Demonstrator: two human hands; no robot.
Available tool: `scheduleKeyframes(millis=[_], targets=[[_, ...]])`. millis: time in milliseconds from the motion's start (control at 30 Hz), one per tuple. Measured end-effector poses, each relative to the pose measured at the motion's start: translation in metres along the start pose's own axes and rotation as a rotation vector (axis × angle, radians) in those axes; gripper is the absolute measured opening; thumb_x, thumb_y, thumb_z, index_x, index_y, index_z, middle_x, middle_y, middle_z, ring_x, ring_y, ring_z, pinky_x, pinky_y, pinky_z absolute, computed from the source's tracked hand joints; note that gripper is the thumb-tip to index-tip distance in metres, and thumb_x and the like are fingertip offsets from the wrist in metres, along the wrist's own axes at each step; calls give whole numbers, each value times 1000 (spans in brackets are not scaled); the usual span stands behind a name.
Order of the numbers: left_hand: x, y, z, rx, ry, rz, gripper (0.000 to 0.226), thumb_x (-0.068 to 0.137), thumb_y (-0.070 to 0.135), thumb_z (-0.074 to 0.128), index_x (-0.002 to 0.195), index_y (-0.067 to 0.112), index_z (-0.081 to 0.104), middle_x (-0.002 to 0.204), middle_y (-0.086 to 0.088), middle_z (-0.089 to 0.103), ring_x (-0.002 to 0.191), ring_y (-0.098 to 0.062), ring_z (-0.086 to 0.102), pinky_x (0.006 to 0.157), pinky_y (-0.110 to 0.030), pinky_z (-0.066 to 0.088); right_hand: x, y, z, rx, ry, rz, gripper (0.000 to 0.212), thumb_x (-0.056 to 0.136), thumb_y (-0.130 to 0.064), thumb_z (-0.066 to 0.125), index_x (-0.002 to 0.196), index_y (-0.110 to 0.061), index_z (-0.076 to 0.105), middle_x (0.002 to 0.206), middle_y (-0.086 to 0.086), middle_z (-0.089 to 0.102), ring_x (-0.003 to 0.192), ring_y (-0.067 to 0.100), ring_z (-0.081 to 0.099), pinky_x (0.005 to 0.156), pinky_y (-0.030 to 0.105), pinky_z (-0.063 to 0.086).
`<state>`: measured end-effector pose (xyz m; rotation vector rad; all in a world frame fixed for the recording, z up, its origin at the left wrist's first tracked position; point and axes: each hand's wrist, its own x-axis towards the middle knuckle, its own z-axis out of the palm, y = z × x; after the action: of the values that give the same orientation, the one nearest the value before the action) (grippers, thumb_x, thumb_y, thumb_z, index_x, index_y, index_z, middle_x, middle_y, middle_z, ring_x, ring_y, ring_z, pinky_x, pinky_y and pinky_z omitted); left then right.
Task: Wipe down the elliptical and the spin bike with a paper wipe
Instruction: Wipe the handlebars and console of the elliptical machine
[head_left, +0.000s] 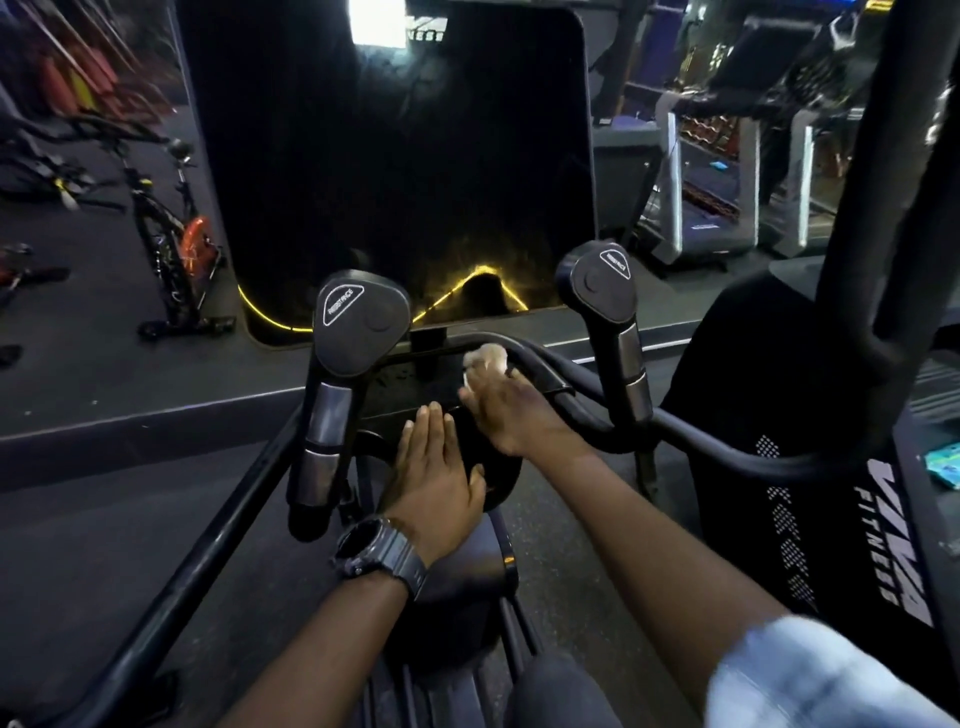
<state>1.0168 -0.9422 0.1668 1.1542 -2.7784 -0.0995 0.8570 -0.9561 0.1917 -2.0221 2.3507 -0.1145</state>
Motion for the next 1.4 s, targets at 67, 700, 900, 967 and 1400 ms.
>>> scheduleKeyframes(millis=[67, 700, 900, 967, 1400], targets=[[1, -2, 1, -14, -30, 15, 71, 85, 38, 32, 124, -16, 57, 134, -35, 52, 127, -45, 53, 99, -58, 47, -28, 12, 6, 37, 60, 45, 55, 101, -38, 18, 143, -12, 41, 151, 10, 39, 141, 21, 33, 114, 44, 27], [3, -6, -14, 4, -142, -17, 92, 84, 57, -5, 154, -1, 4, 163, -19, -6, 152, -27, -9, 124, -39, -3, 28, 30, -2, 175, 100, 310, 54, 100, -38, 30, 111, 5, 61, 116, 28, 60, 110, 40, 56, 97, 45, 40], [3, -9, -19, -15, -131, 12, 103, 73, 61, -12, 154, 0, 7, 164, -18, -3, 152, -26, -7, 122, -34, -7, -27, 3, -4, 129, 94, -80, 43, 104, -29, 28, 135, -9, 50, 142, 7, 50, 133, 19, 43, 109, 31, 24], [3, -8, -20, 11, -128, 2, 107, 69, 61, -17, 154, 0, 7, 164, -18, -4, 152, -26, -8, 121, -34, -8, -24, 23, 6, 86, 151, 22, 57, 99, -40, 14, 137, -15, 49, 147, 7, 45, 140, 19, 34, 115, 38, 21], [2, -4, -21, 55, -178, -13, 103, 71, 59, -19, 154, 1, 0, 163, -17, -10, 151, -25, -14, 124, -37, -6, 22, 19, 1, 106, 19, 105, 62, 100, -52, 25, 143, -10, 39, 153, 8, 35, 144, 21, 27, 118, 45, 13]])
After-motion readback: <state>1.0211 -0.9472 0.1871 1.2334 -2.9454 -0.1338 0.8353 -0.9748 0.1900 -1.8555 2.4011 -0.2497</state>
